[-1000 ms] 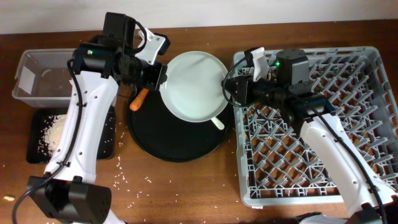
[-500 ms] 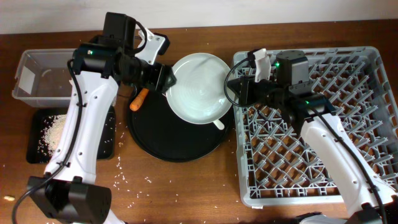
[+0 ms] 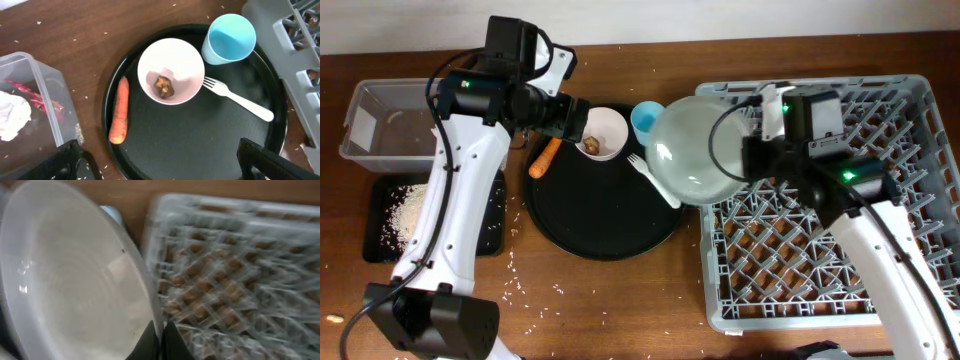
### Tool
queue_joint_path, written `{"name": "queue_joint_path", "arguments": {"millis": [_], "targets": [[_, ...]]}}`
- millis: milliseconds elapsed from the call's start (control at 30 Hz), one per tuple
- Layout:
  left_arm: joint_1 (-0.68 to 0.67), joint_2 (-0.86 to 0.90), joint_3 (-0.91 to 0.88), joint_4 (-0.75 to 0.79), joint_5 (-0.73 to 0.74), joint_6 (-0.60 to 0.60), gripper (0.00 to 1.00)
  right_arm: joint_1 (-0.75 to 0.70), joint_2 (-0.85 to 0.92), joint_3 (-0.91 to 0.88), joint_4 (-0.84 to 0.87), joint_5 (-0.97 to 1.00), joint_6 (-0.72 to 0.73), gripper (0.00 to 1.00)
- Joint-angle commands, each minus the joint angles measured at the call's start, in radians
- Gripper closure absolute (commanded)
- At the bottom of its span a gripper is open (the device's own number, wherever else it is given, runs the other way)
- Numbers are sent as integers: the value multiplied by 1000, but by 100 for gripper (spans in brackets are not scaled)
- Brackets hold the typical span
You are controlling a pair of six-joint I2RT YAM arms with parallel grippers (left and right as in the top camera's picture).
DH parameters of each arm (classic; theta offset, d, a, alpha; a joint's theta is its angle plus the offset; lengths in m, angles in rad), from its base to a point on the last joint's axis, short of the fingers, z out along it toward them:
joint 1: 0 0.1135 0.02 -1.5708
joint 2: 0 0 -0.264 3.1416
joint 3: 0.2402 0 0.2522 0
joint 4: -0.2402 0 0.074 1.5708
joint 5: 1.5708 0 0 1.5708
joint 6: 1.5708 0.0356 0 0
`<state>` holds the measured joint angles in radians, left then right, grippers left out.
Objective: Sort waste into correct bins and load items into the dishwasher rack
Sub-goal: 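Place the white plate upright in the dish rack with the right gripper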
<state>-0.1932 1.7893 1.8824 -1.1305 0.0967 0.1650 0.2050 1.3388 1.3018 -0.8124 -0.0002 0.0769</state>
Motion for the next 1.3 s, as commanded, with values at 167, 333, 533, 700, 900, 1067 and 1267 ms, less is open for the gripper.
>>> {"name": "queue_joint_path", "arguments": {"millis": [167, 333, 533, 700, 900, 1067, 1267], "targets": [[7, -17, 16, 21, -18, 5, 1, -5, -19, 59, 17, 1033, -22, 96], [7, -17, 16, 35, -18, 5, 1, -18, 59, 59, 266, 1073, -360, 96], [7, -17, 16, 37, -18, 5, 1, -90, 200, 59, 323, 980, -399, 96], [7, -17, 16, 39, -19, 5, 1, -103, 237, 59, 328, 808, -353, 96], [7, -17, 16, 39, -19, 5, 1, -130, 290, 58, 331, 785, -353, 96], [7, -17, 16, 39, -19, 5, 1, -191, 266, 59, 391, 786, -353, 96], [7, -17, 16, 38, -18, 5, 1, -193, 274, 58, 363, 663, -349, 95]]}}
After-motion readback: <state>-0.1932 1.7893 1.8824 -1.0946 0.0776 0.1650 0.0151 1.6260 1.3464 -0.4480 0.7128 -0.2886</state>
